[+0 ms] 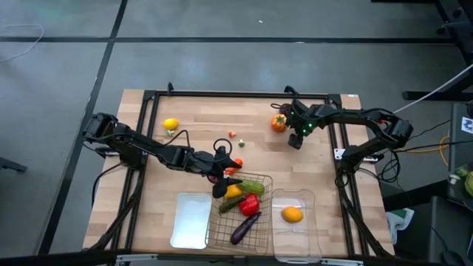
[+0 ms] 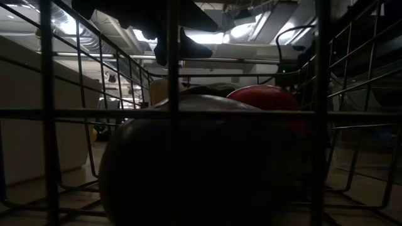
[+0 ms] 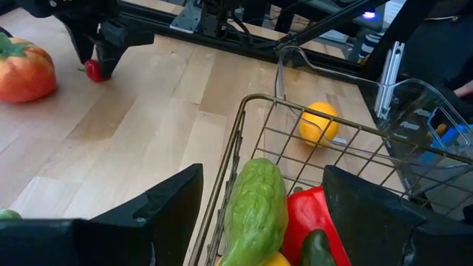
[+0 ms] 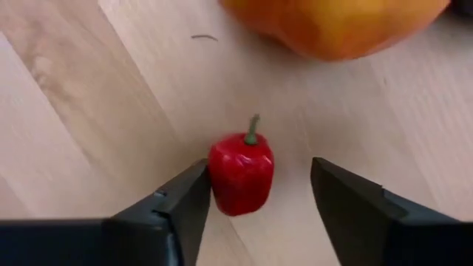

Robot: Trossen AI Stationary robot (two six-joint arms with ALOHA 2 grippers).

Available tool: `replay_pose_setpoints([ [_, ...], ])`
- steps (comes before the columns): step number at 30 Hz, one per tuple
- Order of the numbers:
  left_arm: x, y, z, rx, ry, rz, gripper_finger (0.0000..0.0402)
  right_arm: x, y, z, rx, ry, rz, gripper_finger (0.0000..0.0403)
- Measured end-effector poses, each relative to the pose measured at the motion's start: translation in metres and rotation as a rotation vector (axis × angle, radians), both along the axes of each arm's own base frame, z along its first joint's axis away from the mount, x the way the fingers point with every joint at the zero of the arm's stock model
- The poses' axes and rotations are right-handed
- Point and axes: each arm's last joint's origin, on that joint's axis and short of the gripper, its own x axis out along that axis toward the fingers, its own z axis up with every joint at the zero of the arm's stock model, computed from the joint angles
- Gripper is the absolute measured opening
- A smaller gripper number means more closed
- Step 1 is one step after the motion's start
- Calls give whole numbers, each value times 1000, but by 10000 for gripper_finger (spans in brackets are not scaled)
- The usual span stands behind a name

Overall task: Sort produce into baskets
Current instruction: Put the top small red bell pepper into the white bin

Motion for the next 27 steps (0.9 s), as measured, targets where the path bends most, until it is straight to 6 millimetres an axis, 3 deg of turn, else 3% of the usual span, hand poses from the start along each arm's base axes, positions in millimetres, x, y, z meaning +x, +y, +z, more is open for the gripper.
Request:
replay_pose_setpoints([
  [14,0,0,0,1,0,0,274,1,3,-3,64,-60,24,111],
  [27,0,0,0,27,-3,-11,274,6,6,0,232,-208,34,107],
])
